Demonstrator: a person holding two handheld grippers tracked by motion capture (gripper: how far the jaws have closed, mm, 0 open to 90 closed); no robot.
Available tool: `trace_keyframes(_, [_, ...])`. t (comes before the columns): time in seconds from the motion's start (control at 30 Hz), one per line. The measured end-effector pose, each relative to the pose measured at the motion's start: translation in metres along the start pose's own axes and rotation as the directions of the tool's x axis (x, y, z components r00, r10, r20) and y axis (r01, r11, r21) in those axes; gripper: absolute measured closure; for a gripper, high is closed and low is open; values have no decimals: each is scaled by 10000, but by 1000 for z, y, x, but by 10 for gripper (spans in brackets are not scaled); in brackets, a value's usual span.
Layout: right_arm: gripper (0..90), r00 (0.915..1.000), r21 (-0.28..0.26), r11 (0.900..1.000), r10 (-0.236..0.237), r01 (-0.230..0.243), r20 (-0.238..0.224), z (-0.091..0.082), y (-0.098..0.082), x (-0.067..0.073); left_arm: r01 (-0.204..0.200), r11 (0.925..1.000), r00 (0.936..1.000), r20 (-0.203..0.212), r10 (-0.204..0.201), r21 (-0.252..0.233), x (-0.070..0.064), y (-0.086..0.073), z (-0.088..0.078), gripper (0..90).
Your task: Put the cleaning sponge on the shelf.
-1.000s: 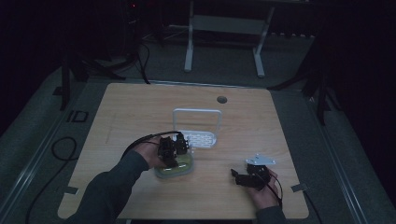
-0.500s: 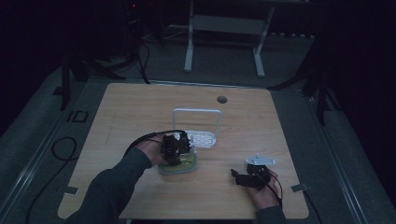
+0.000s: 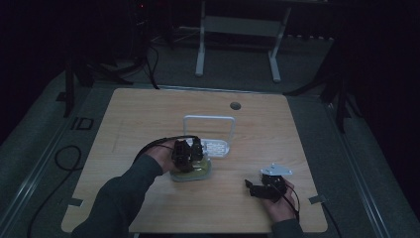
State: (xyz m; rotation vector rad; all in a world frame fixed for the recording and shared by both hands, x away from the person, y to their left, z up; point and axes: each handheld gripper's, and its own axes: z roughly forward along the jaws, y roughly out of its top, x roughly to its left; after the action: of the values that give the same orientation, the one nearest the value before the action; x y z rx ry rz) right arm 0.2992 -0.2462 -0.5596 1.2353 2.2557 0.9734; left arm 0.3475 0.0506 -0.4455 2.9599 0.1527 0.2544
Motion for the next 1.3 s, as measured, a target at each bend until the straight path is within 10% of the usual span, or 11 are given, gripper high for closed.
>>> trace_keyframes(1.3, [207,10000,-12,10000,-3,3,3,0,0,0,-512,9983,9962,-724,490,-293,18,11,4,716])
